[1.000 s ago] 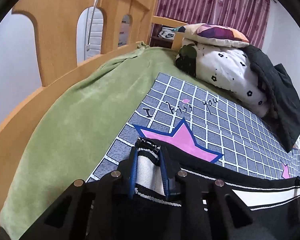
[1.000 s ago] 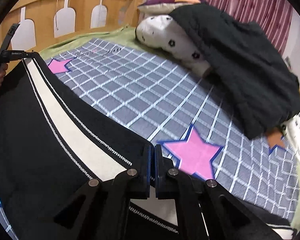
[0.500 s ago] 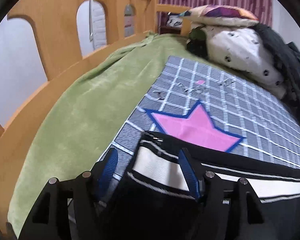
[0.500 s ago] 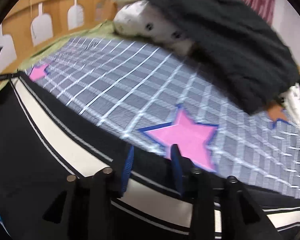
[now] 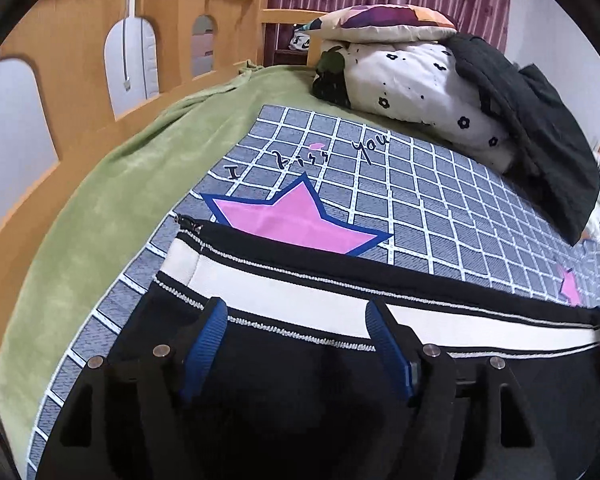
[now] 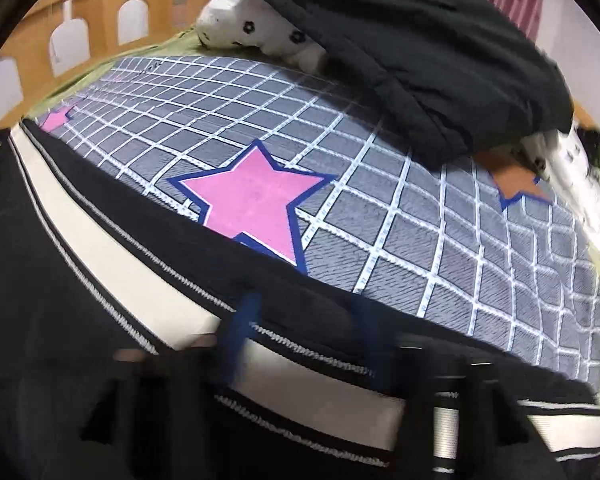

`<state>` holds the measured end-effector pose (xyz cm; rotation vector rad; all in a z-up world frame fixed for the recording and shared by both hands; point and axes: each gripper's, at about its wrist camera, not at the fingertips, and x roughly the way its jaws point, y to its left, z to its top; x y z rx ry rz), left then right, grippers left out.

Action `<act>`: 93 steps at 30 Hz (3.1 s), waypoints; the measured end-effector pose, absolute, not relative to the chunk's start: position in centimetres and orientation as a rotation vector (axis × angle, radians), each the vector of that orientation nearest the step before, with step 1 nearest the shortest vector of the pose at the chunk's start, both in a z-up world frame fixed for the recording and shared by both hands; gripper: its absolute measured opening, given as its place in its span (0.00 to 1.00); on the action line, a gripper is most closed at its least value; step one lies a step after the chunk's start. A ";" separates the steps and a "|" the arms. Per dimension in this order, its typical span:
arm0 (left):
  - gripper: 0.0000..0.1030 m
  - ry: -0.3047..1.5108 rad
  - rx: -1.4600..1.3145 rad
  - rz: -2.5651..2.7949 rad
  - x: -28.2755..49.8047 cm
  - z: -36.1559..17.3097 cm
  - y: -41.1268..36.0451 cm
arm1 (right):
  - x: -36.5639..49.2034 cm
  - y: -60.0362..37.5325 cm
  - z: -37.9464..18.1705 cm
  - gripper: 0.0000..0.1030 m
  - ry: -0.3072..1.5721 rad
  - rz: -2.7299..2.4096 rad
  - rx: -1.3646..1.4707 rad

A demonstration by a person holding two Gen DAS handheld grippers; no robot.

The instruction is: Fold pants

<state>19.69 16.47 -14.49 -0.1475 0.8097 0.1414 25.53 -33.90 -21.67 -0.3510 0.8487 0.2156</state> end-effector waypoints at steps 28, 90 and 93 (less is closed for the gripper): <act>0.68 0.841 -0.166 0.016 18.7 -14.5 13.9 | 24.0 -44.9 -20.3 0.47 0.856 -0.194 -0.166; 0.65 0.725 -0.727 0.271 9.5 -19.7 27.9 | 9.3 -20.5 -15.8 0.52 0.871 0.119 0.067; 0.50 0.723 -0.690 0.320 9.7 -19.7 27.5 | 9.6 -20.7 -16.3 0.52 0.880 0.093 0.061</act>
